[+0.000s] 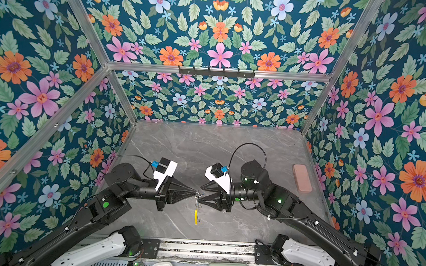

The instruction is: Remove the keys from the keyring

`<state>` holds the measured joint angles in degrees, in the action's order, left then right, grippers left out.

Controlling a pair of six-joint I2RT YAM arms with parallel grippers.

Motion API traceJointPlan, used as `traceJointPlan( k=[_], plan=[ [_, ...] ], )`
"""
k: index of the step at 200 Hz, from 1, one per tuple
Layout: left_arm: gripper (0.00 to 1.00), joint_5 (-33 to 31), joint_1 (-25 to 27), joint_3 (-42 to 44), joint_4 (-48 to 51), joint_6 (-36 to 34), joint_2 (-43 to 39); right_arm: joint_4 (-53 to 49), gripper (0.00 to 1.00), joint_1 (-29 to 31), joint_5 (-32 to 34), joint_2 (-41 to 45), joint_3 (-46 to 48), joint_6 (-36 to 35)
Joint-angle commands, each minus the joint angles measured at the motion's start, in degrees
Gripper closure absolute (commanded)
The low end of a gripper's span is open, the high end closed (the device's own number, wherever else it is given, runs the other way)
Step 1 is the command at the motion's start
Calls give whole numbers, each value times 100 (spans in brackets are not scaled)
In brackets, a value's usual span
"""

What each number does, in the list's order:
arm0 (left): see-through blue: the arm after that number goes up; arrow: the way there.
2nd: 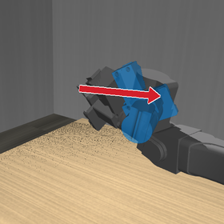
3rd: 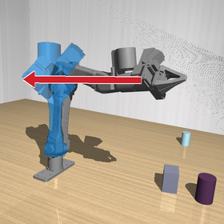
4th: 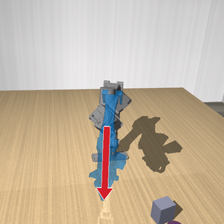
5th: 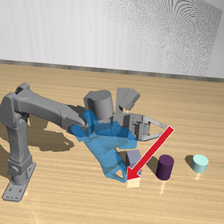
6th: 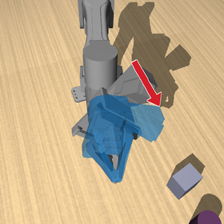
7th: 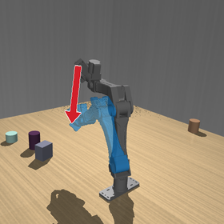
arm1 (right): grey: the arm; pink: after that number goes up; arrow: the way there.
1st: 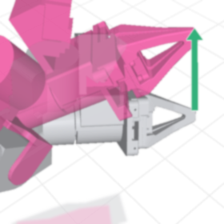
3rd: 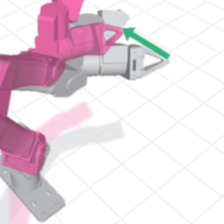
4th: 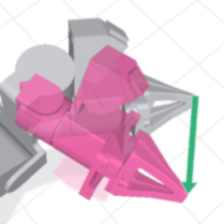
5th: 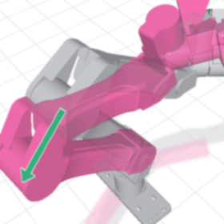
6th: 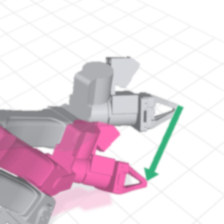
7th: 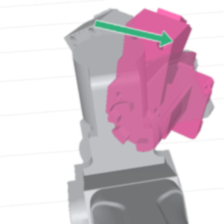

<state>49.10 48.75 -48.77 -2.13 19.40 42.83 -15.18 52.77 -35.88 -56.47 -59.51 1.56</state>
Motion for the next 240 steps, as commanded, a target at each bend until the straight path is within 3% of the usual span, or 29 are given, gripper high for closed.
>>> traceJointPlan(
  k=[1, 72, 194, 240],
  plan=[
    [100, -137, -5, 10, -267, 29, -36, 238, 63, 0, -116, -5, -31, 70],
    [100, -741, -2, 109, -415, 90, -149, 158, 100, 14, -190, -35, -57, 103],
    [100, -1519, 2, 902, -2075, 586, -397, 874, 100, 279, -259, -575, -7, 240],
    [100, -1414, 3, 1022, -2395, 688, -377, 1097, 100, 318, -234, -760, -35, 308]
  ],
)
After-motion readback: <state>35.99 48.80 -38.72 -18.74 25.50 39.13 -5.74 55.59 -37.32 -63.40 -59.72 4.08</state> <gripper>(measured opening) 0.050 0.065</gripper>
